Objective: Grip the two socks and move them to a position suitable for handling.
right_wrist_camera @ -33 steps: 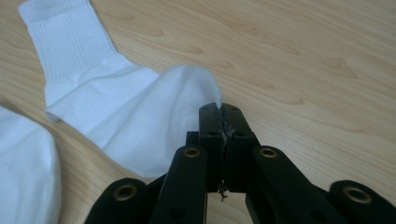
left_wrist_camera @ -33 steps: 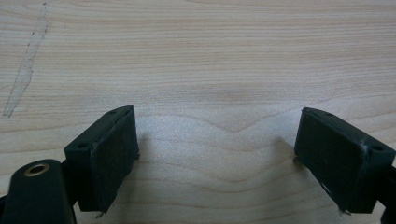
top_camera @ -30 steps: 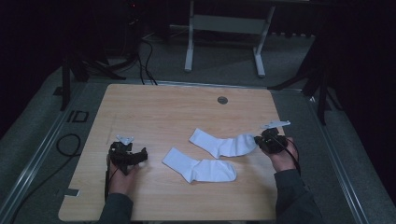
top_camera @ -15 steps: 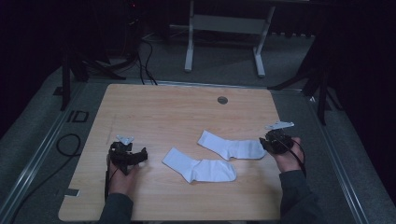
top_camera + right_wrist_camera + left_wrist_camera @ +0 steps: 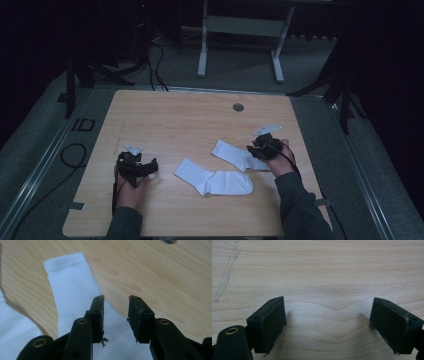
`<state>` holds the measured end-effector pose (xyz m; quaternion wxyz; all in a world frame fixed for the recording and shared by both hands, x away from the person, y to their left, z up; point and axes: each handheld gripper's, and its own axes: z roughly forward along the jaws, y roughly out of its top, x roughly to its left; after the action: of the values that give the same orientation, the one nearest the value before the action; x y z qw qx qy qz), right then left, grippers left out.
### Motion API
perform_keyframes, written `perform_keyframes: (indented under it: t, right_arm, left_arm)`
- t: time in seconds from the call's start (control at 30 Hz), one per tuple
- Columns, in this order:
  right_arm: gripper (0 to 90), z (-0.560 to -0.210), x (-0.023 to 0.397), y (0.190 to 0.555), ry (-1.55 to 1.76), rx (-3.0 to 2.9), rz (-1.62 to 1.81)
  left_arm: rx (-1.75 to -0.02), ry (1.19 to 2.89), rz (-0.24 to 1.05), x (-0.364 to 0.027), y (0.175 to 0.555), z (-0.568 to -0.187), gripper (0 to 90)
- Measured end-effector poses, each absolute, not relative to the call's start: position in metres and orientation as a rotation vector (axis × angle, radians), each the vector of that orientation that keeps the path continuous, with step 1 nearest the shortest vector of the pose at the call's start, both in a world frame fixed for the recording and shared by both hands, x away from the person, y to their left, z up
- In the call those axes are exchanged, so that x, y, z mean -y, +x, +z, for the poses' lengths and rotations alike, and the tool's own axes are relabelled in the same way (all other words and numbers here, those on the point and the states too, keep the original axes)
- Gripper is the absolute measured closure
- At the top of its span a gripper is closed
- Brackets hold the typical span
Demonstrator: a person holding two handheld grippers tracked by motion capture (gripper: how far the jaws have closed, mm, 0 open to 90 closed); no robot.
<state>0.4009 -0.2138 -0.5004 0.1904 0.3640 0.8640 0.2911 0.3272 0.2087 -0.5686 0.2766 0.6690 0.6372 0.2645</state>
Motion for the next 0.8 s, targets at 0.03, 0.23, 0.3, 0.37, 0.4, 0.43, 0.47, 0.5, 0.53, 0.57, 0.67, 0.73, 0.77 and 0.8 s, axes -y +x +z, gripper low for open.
perform_keyframes:
  t: [0.03,0.23,0.3,0.37,0.4,0.43,0.47,0.5,0.53,0.57,0.67,0.73,0.77,0.8]
  right_arm:
    - [64.8,-0.502,0.209,0.403,1.013,-2.438,0.813]
    - [62.2,-0.514,0.19,0.411,0.934,-2.505,0.775]
    - [61.4,-0.518,0.184,0.414,0.916,-2.531,0.76]
    - [60.5,-0.521,0.181,0.416,0.895,-2.554,0.751]
    - [59.9,-0.523,0.179,0.417,0.885,-2.564,0.752]
    - [59.8,-0.524,0.178,0.418,0.883,-2.571,0.759]
    - [59.4,-0.525,0.177,0.419,0.887,-2.581,0.772]
    - [59.0,-0.526,0.177,0.42,0.886,-2.589,0.778]
    - [58.6,-0.527,0.176,0.421,0.889,-2.596,0.781]
    - [58.3,-0.528,0.176,0.422,0.896,-2.601,0.785]
    - [56.7,-0.531,0.174,0.424,0.89,-2.619,0.796]
    - [56.2,-0.532,0.174,0.425,0.883,-2.631,0.805]
    - [56.0,-0.533,0.174,0.425,0.882,-2.633,0.807]
    - [55.6,-0.534,0.174,0.426,0.877,-2.639,0.807]
  left_arm:
    - [-1.711,1.797,0.71,-0.209,0.327,-0.569,13.3]
    - [-1.711,1.796,0.711,-0.209,0.327,-0.569,13.2]
    - [-1.711,1.796,0.71,-0.209,0.327,-0.569,13.2]
    - [-1.711,1.797,0.71,-0.209,0.327,-0.569,13.3]
    - [-1.711,1.797,0.71,-0.209,0.327,-0.569,13.3]
    - [-1.711,1.797,0.71,-0.209,0.327,-0.569,13.3]
    - [-1.711,1.797,0.71,-0.209,0.327,-0.569,13.2]
    - [-1.711,1.797,0.71,-0.209,0.327,-0.569,13.3]
    - [-1.711,1.797,0.71,-0.209,0.327,-0.569,13.2]
    - [-1.712,1.797,0.711,-0.209,0.327,-0.569,13.3]
    - [-1.712,1.797,0.711,-0.209,0.327,-0.569,13.2]
    - [-1.711,1.797,0.71,-0.209,0.327,-0.569,13.2]
    - [-1.711,1.797,0.71,-0.209,0.327,-0.569,13.3]
    - [-1.711,1.797,0.71,-0.209,0.327,-0.569,13.3]
